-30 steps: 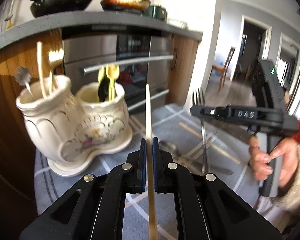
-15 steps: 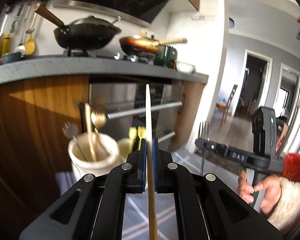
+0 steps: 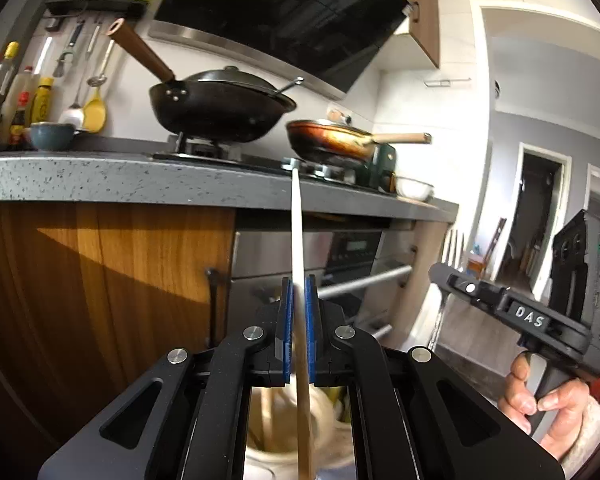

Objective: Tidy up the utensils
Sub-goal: 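Carry the chopstick over the larger pot while the right carries the silver fork over the smaller pot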

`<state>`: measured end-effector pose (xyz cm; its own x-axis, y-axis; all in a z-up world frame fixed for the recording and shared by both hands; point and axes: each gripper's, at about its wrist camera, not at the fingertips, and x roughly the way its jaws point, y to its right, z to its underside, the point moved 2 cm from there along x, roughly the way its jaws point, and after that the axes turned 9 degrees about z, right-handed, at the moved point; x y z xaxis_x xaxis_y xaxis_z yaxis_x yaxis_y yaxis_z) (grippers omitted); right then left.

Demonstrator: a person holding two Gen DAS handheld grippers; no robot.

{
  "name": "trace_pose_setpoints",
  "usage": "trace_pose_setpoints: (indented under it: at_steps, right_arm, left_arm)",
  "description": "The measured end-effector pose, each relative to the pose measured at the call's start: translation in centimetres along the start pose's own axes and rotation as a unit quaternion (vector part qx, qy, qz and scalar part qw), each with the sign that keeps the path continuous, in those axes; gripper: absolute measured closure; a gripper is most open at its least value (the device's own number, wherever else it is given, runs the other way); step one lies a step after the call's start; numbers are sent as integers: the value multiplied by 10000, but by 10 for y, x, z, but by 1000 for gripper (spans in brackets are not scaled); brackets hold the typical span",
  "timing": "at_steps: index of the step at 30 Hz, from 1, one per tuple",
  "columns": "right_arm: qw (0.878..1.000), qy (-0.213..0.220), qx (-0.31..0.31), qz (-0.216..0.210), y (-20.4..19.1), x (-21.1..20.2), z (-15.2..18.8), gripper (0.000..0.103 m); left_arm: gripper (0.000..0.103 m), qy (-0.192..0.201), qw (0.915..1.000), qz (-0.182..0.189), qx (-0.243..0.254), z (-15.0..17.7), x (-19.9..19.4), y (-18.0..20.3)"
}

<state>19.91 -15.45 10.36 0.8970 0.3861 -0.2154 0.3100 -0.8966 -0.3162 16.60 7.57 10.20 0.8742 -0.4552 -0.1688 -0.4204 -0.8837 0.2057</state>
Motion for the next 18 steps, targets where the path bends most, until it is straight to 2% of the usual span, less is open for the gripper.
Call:
trace_pose_setpoints:
  at_steps: [5,9,18]
  right_arm:
    - [9998,169,-45,65,-2,16,0,100]
    - [9994,333,-99,38,0,16,10,100]
    - [9994,323,-126,31,1,24,23,100]
  left_arm:
    - [97,241,9994,-258,63,6,13,-12]
    - [97,323,9991,-225,130,15,17,-15]
    - [97,493,9980,-329,222,28,24,-14]
